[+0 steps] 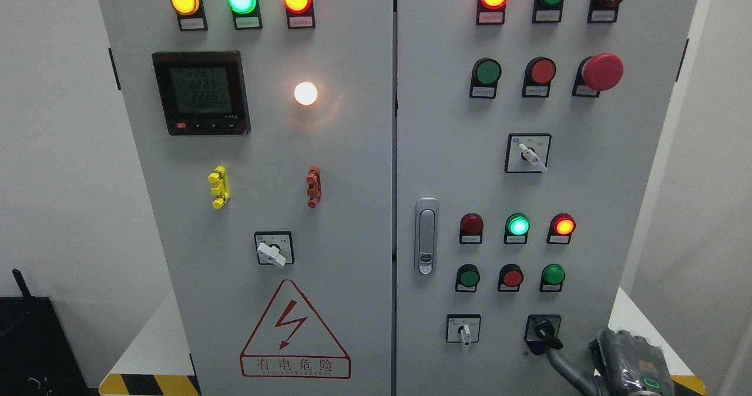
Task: Flip black knob to close circuit
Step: 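Release the knob and lower the right hand away from the cabinet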
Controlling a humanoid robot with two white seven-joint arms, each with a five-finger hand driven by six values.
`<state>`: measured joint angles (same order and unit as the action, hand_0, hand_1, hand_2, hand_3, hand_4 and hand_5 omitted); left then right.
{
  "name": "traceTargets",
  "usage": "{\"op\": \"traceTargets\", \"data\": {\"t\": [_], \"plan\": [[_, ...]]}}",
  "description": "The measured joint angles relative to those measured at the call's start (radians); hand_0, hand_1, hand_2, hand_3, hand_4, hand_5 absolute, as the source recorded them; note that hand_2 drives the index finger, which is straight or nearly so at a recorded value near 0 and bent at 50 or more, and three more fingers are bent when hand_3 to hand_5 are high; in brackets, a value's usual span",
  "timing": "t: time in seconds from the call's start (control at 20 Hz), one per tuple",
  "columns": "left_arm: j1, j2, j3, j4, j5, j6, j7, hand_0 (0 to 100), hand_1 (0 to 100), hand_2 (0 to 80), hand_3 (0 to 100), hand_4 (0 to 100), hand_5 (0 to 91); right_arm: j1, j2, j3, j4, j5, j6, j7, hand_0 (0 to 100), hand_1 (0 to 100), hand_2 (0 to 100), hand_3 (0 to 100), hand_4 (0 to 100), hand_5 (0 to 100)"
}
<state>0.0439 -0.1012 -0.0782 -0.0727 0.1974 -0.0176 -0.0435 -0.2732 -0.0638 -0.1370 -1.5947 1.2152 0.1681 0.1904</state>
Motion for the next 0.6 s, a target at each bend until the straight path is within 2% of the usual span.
{"op": "traceTargets", "data": {"t": [0.25,0.6], "plan": [[0.000,0.000,0.000,0.000,0.000,0.000,0.000,12,56,0.0,0,0,0.0,0.011,0.005,0.010,-0.001,0.000,0.000,-0.040,0,1,94,100,85,83],[0.000,0.000,0.000,0.000,0.000,0.000,0.000,12,56,0.0,0,0,0.0,0.032,0.032,0.027,0.004,0.000,-0.001,-0.064,0,2,94,100,85,83]]}}
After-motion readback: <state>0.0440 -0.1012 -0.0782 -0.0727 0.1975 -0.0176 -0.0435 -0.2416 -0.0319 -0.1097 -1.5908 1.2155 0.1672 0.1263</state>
